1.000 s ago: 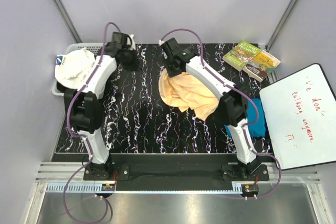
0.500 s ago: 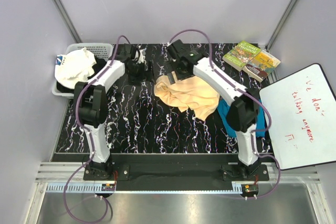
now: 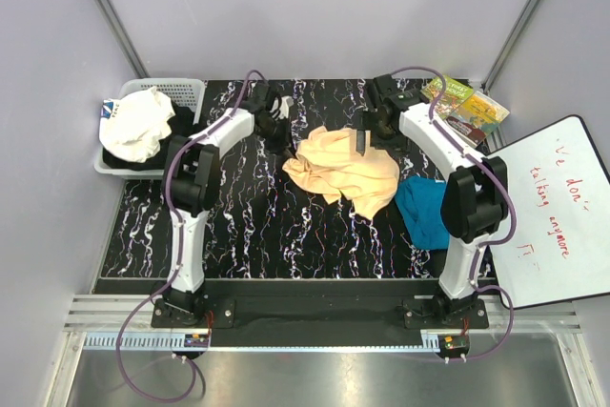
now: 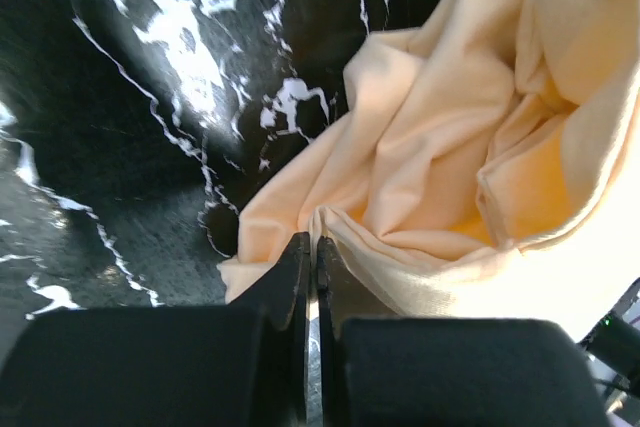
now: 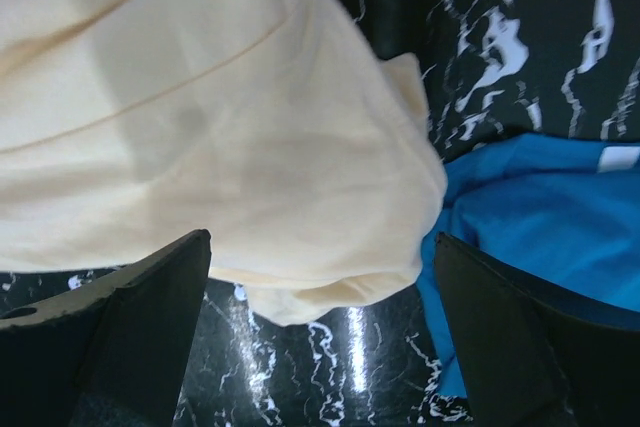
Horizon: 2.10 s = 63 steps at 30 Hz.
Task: Fold and stack the t-shirts
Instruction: Flatten out the tshirt
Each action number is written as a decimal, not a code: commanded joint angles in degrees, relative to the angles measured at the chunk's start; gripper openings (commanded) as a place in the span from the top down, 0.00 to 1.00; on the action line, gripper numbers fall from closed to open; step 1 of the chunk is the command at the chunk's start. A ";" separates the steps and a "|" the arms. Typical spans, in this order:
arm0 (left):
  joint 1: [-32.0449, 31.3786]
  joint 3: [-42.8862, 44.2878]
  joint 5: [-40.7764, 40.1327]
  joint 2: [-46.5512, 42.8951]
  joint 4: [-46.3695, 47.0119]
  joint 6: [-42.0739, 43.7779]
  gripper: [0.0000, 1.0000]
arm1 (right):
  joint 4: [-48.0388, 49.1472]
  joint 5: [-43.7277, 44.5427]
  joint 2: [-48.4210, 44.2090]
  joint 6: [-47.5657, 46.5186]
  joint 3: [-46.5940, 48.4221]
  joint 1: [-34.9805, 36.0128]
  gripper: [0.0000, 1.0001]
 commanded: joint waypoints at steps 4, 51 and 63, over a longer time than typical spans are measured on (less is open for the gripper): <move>5.43 -0.94 -6.85 -11.87 3.86 -1.57 1.00 | 0.20 -10.25 -0.25 4.33 -1.51 1.11 0.00; 17.84 5.56 -7.29 -10.13 -0.70 0.09 1.00 | 4.70 -34.09 10.31 14.44 -5.03 4.10 1.00; 18.37 7.67 -11.07 -15.22 -2.28 0.09 1.00 | -13.93 0.63 3.00 2.76 31.07 3.31 1.00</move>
